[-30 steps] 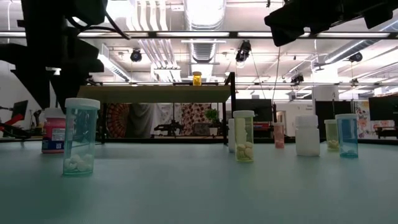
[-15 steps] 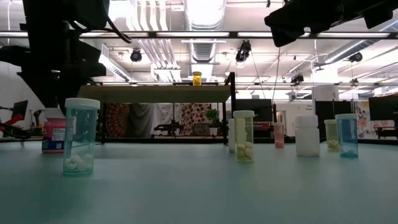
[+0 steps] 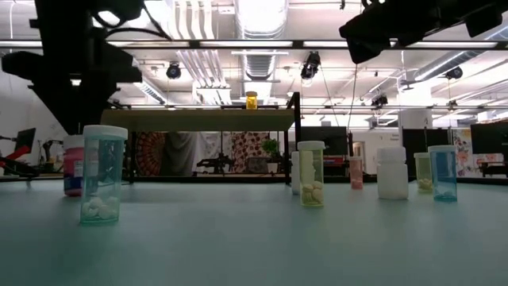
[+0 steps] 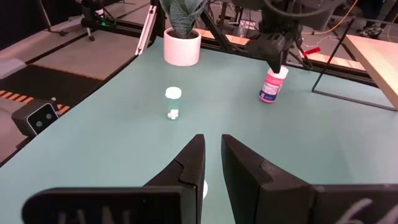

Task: Pick and place medicine bottles onto shelf by color
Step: Put the big pink pill bottle on the shelf

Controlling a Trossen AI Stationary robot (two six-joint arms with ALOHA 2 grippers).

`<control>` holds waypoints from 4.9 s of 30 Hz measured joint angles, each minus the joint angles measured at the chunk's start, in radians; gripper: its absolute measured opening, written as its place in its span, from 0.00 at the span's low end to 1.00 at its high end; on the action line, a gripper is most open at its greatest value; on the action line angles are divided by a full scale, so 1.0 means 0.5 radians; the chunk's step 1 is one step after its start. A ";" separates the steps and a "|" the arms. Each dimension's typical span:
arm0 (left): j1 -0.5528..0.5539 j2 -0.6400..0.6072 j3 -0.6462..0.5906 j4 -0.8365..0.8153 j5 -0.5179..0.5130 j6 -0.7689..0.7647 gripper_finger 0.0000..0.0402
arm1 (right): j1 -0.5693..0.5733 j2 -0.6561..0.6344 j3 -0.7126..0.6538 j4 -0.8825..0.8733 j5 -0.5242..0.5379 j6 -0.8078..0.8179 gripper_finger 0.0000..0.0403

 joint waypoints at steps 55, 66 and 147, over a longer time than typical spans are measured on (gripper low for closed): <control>0.050 0.009 1.040 0.240 -0.045 0.986 0.41 | 0.082 0.001 -0.001 -0.054 0.000 -0.004 0.11; 0.590 -0.015 1.517 -0.722 -0.452 1.030 0.42 | 0.082 0.001 -0.001 -0.054 0.000 0.028 0.11; 1.496 -0.057 1.161 -0.731 -0.026 2.081 0.02 | 0.200 0.000 -0.001 -0.128 0.005 0.206 0.11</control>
